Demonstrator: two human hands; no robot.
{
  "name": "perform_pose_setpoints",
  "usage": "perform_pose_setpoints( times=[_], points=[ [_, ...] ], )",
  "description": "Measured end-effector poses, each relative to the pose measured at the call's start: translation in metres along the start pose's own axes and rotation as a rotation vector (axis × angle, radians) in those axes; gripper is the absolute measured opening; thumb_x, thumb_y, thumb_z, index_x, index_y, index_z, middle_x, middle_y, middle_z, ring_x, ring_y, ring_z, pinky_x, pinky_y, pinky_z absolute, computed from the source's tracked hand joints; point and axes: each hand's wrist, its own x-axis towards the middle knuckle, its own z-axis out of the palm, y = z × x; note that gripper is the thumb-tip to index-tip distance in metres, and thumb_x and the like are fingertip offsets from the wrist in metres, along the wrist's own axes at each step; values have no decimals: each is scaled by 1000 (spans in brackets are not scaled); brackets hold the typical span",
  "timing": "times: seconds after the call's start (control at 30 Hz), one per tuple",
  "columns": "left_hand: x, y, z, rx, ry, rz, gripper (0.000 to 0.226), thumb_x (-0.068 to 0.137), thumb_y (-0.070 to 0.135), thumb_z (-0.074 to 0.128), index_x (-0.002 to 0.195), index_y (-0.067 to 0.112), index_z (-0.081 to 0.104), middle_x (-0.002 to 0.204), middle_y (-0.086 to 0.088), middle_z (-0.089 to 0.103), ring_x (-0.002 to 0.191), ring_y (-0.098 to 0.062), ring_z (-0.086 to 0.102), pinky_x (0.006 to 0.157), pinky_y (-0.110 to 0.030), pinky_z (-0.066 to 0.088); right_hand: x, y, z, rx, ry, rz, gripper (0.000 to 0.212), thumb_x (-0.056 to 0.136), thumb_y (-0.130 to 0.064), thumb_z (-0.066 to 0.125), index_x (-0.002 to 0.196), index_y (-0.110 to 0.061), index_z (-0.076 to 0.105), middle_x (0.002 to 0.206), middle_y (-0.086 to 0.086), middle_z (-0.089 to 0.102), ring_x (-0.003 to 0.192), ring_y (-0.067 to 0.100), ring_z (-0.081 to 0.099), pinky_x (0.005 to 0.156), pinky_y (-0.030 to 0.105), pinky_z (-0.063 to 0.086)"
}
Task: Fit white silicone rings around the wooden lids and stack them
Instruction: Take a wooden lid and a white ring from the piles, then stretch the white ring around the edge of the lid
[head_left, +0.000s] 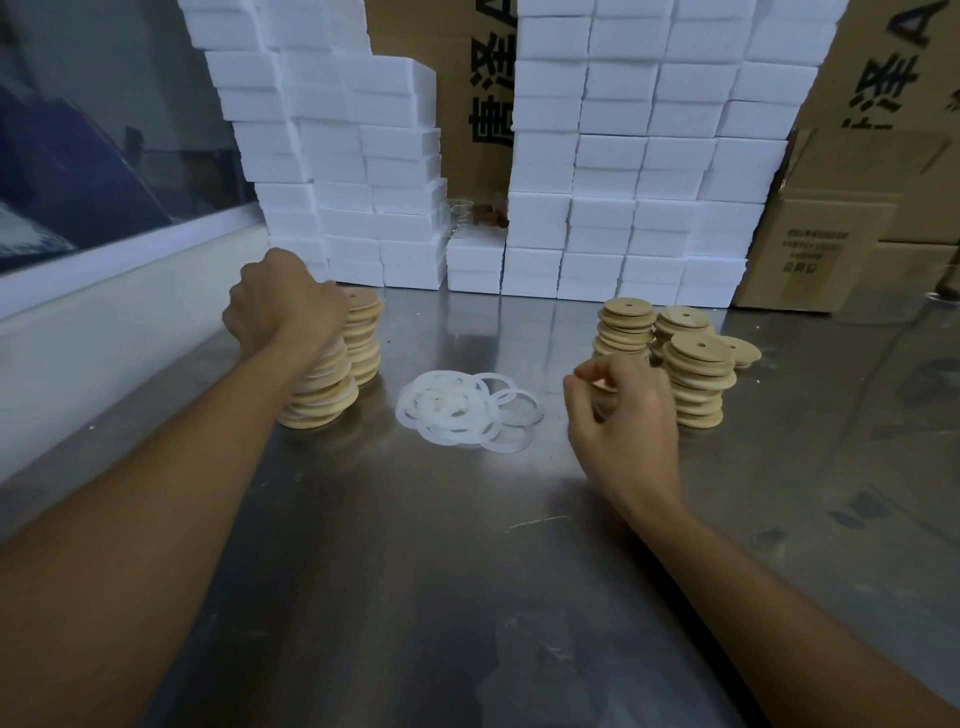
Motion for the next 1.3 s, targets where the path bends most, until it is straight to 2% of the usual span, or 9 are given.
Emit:
perform_pose_setpoints(
  times=[0.13, 0.2, 0.43, 0.6, 0.73, 0.83, 0.93, 1.1, 1.3],
  points=[
    [-40, 8, 4, -105, 107, 290, 23, 87, 28, 53, 71, 13, 59, 69, -10, 57, 67, -34, 51, 64, -38, 42, 5, 6, -5, -313, -186, 103, 51, 90, -37, 60, 137, -24, 48, 143, 1, 45, 135, 24, 34, 107, 45, 25],
    [-62, 15, 9, -160, 80, 407, 25, 85, 27, 54, 64, 14, 53, 60, -5, 50, 60, -30, 44, 59, -34, 35, 5, 9, -5, -412, -325, 132, 60, 91, -44, 57, 144, -25, 37, 152, 0, 34, 141, 23, 26, 111, 47, 21],
    [-109, 10, 35, -140, -310, 554, 22, 87, 40, 62, 73, 23, 57, 74, 1, 62, 72, -26, 58, 59, -28, 35, 7, 10, -5, -429, -246, 192, 48, 90, -44, 60, 133, -22, 54, 140, 7, 43, 129, 31, 37, 106, 46, 27],
    [-121, 8, 34, -135, -488, 671, 34, 77, 60, 67, 90, 28, 68, 92, 12, 54, 84, -13, 53, 66, -28, 40, 6, 10, -5, -369, -233, 196, 37, 87, -42, 65, 117, -22, 59, 126, 6, 57, 120, 30, 45, 99, 45, 31],
    [-126, 6, 27, -162, -577, 755, 26, 84, 51, 68, 94, 29, 76, 98, 7, 56, 92, -12, 50, 74, -29, 42, 6, 12, -4, -268, -202, 169, 47, 81, -35, 73, 122, -19, 57, 125, 9, 52, 113, 28, 48, 95, 40, 39],
    [-129, 8, 22, -141, -596, 821, 18, 93, 35, 63, 99, 24, 76, 99, 6, 53, 99, -15, 48, 80, -37, 46, 5, 12, -5, -96, -162, 181, 61, 80, -23, 77, 133, -17, 48, 132, 8, 41, 101, 16, 46, 87, 29, 40],
    [-135, 14, 20, -31, -566, 899, 19, 98, 25, 54, 101, 19, 73, 103, 2, 55, 98, -14, 47, 79, -38, 49, 3, 10, -4, 23, -172, 118, 70, 80, -14, 75, 140, -18, 40, 133, 1, 46, 113, 12, 46, 98, 29, 40],
    [-136, 17, 21, -39, -573, 811, 11, 90, 11, 58, 86, 18, 51, 103, 1, 55, 94, -15, 47, 80, -37, 49, -2, 5, -2, 214, -196, 45, 47, 90, -16, 67, 131, -25, 47, 105, -17, 56, 93, 10, 63, 87, 37, 52],
    [-134, 13, 16, -137, -611, 821, 20, 88, 38, 67, 94, 19, 69, 101, 4, 66, 98, -15, 53, 84, -36, 46, -2, 9, -1, 311, -166, 159, 38, 96, -19, 57, 128, -32, 41, 88, -13, 60, 75, 16, 71, 72, 52, 58]
  ],
)
